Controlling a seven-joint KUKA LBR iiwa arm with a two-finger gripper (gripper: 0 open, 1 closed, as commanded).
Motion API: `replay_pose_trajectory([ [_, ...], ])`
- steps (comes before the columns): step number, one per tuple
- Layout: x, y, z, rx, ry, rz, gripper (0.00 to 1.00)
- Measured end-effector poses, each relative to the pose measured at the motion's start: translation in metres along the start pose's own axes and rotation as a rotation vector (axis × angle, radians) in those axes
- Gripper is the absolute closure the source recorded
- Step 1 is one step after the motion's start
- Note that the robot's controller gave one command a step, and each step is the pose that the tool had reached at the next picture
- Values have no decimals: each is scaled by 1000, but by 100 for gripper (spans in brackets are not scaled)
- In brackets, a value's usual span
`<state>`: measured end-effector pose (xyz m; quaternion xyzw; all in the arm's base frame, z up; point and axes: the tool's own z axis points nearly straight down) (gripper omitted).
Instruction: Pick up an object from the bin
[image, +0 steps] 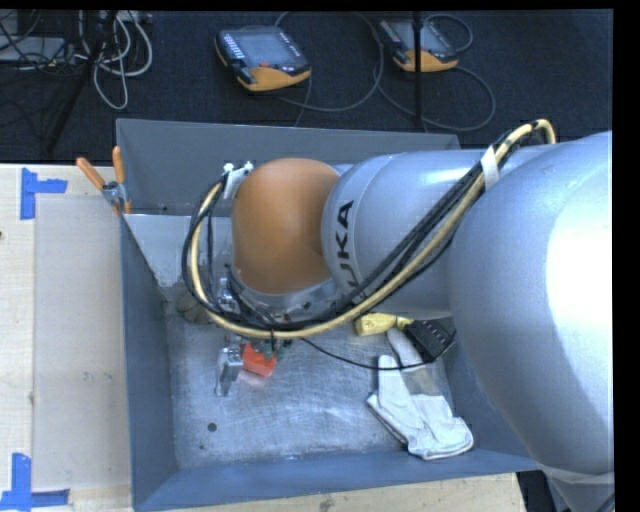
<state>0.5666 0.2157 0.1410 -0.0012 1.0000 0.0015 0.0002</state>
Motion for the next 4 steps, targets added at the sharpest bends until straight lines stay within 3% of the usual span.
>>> replay_pose_trajectory([
  [2,-18,-23,-5,6,1,-82,0],
  [3,-30,-18,13,1,-4,-373,0],
  [4,-13,-38,46,2,1,-470,0],
])
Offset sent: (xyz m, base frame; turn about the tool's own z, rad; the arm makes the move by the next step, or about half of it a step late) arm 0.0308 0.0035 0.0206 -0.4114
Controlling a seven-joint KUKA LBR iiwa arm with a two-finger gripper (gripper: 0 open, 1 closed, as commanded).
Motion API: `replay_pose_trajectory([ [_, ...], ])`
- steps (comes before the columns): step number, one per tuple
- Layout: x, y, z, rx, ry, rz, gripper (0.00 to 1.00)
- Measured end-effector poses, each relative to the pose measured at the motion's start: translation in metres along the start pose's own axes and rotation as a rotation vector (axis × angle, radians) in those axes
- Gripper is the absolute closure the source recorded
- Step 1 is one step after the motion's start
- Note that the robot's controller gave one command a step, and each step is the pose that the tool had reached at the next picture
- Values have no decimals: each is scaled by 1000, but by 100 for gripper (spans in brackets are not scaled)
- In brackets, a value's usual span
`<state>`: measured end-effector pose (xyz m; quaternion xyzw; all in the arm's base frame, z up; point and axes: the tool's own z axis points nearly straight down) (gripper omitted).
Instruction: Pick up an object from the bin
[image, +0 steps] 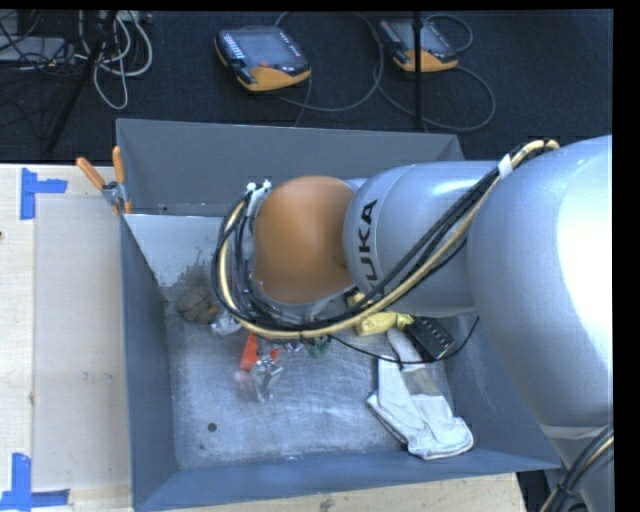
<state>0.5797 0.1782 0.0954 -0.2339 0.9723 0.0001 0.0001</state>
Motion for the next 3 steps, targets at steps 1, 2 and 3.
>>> replay_pose_trajectory([
  [1,0,-22,14,-1,1,140,0],
  [2,2,-48,19,-6,-9,116,100],
  [3,2,-48,19,-7,-9,118,100],
])
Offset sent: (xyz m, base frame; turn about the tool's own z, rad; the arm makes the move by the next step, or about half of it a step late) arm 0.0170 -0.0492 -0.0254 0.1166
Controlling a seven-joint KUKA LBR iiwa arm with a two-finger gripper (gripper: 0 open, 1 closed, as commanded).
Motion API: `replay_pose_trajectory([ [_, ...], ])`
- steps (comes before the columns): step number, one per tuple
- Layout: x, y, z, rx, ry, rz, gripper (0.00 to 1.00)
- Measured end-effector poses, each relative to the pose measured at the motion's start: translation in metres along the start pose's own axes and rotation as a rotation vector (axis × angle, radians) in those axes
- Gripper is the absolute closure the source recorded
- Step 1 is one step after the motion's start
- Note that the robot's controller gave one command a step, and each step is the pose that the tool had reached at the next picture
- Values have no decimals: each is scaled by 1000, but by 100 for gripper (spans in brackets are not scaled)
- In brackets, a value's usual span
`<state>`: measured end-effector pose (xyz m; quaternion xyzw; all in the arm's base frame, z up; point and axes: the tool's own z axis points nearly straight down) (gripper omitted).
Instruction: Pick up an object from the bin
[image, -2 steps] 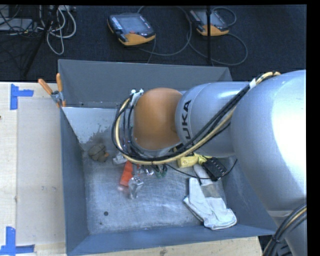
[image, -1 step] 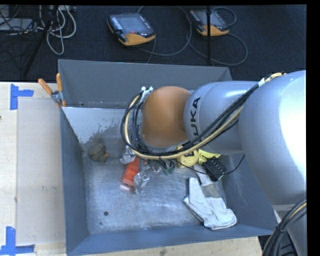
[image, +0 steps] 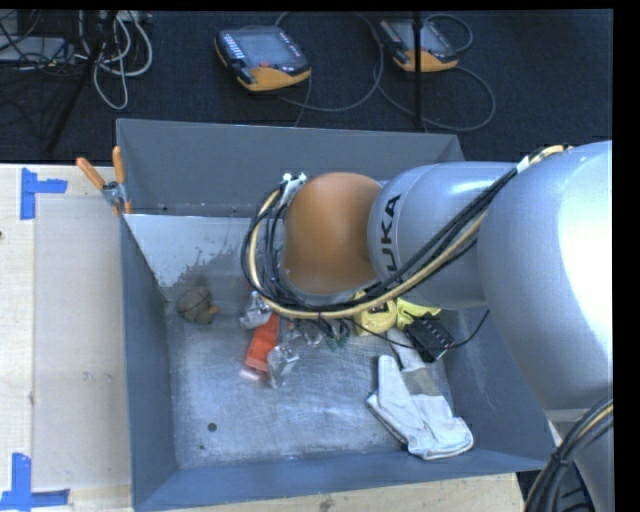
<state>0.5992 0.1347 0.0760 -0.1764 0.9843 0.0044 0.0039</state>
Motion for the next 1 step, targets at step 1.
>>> replay_pose_trajectory([
  [1,3,9,-34,6,14,-7,100],
])
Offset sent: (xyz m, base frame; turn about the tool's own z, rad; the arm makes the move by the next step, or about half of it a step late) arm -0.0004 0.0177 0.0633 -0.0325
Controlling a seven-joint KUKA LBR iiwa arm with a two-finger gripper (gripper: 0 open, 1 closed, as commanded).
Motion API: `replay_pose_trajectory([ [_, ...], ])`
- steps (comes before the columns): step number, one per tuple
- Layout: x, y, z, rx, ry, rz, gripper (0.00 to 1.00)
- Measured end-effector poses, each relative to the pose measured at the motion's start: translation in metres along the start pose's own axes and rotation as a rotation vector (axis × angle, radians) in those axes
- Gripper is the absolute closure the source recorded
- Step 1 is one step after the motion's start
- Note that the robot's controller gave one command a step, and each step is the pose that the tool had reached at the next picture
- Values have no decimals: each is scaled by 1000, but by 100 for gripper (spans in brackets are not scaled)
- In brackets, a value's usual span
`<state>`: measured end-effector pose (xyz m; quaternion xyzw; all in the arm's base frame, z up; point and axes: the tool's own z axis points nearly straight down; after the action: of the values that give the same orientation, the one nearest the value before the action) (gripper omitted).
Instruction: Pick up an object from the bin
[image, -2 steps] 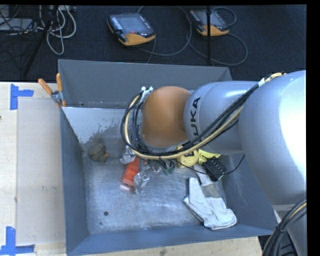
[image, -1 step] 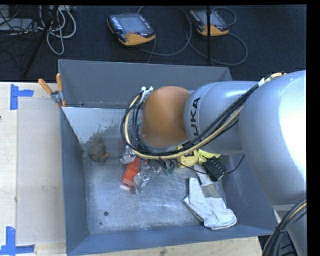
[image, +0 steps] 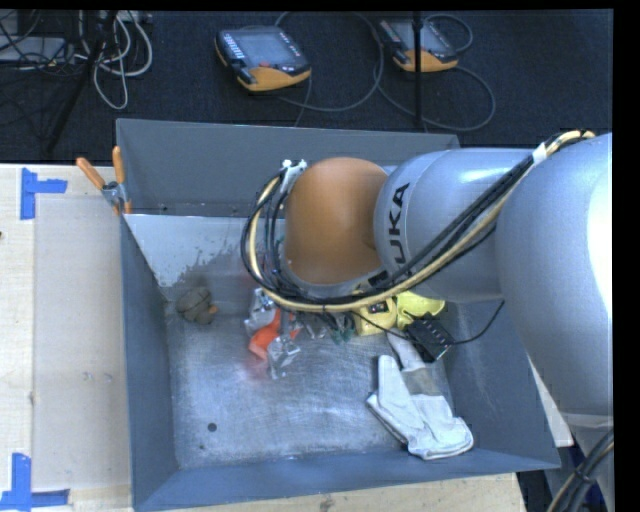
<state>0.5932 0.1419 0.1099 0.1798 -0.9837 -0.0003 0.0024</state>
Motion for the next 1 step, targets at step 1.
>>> replay_pose_trajectory([
  [1,-2,3,-13,0,-2,-4,100],
])
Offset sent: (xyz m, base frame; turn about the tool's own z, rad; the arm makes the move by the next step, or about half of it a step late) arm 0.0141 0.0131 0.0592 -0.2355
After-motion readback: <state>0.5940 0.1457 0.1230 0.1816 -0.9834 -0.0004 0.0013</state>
